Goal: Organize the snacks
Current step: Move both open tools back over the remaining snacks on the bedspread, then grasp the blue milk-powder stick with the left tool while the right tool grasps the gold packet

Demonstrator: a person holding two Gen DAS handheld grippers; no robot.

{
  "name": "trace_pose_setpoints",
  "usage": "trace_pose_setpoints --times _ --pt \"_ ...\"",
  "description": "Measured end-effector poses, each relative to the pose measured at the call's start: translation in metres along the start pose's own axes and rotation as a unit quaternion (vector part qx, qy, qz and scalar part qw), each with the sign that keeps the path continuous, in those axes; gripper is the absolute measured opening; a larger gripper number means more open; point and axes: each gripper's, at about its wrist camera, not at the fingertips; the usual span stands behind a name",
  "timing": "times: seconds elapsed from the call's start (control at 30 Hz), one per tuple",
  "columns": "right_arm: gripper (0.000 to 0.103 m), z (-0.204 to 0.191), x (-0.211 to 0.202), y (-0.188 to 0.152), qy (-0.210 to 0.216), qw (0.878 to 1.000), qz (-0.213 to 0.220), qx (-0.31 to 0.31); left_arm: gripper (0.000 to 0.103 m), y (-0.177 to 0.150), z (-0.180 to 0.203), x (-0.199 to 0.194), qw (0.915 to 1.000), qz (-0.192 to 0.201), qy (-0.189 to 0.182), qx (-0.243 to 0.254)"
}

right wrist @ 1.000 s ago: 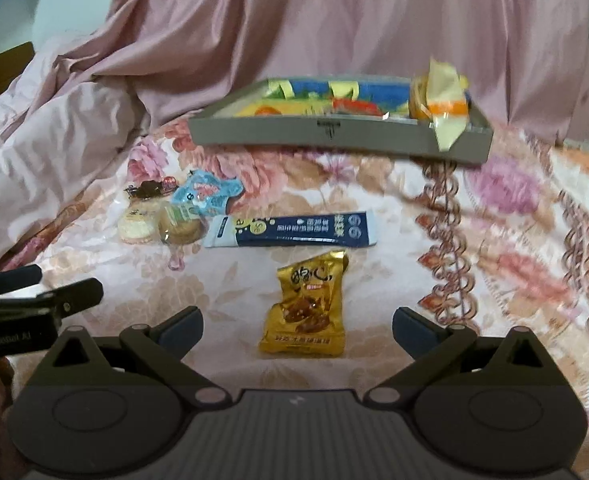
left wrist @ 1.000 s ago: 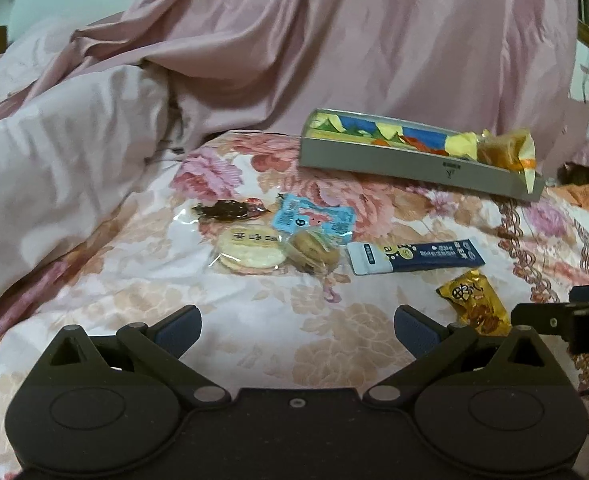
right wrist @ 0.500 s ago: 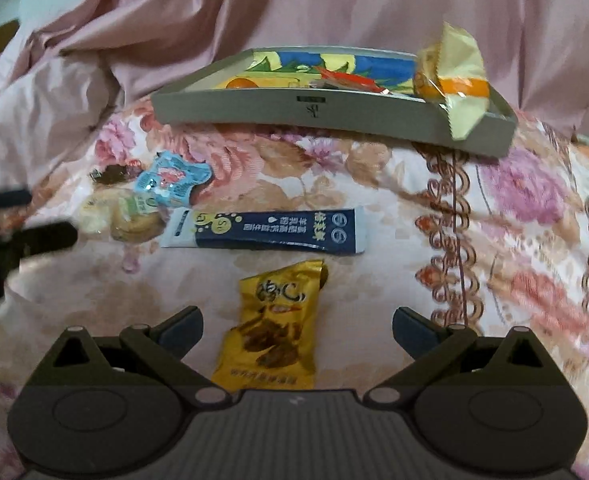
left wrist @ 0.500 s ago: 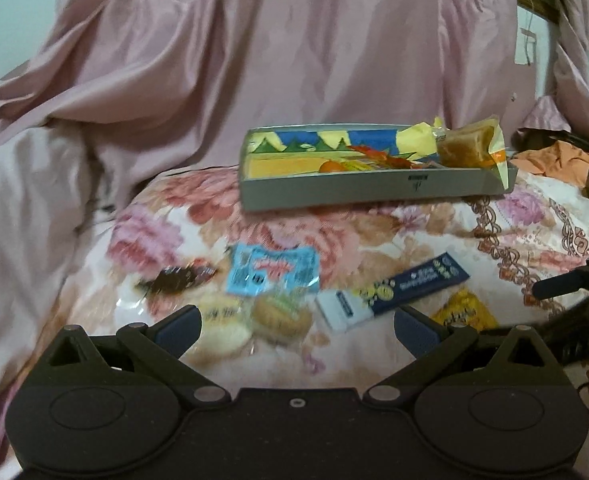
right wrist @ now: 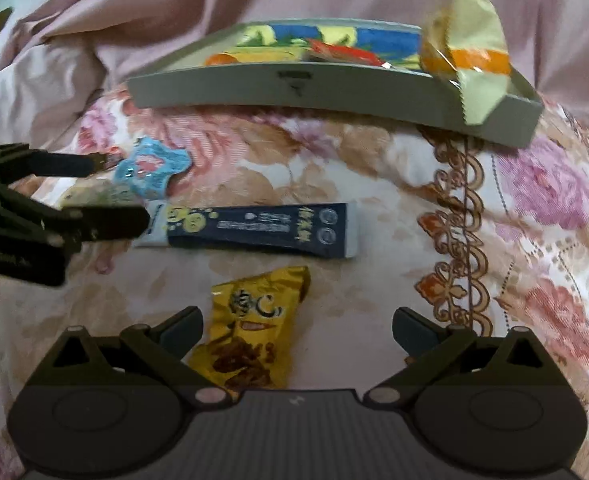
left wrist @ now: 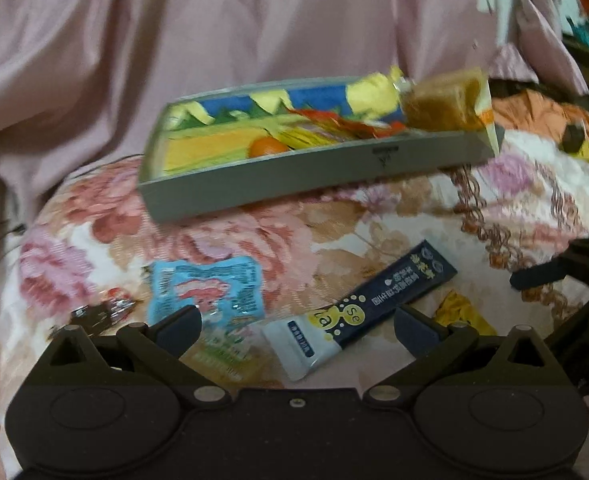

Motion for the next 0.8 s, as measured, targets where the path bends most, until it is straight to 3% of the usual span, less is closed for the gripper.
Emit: trace_pose_setpoints --times 0.33,0.8 --pt "0.103 0.0 0.013 0.001 0.01 0.999 -0.031 0.009 0.102 0.007 0.007 0.042 0.9983 -0.039 -0.008 0.043" --pt "0.103 -0.005 0.018 0.002 0.002 0.999 -0.037 0.001 0.102 0.008 0.03 0.066 0.9949 -0.051 -0.015 0.086"
Point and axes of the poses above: each gripper's, at about its wrist camera, not at the fingertips, and x roughly the way its jaws point, z to its right, y to its top, and after that the axes turned 6 degrees about -x, right-handed
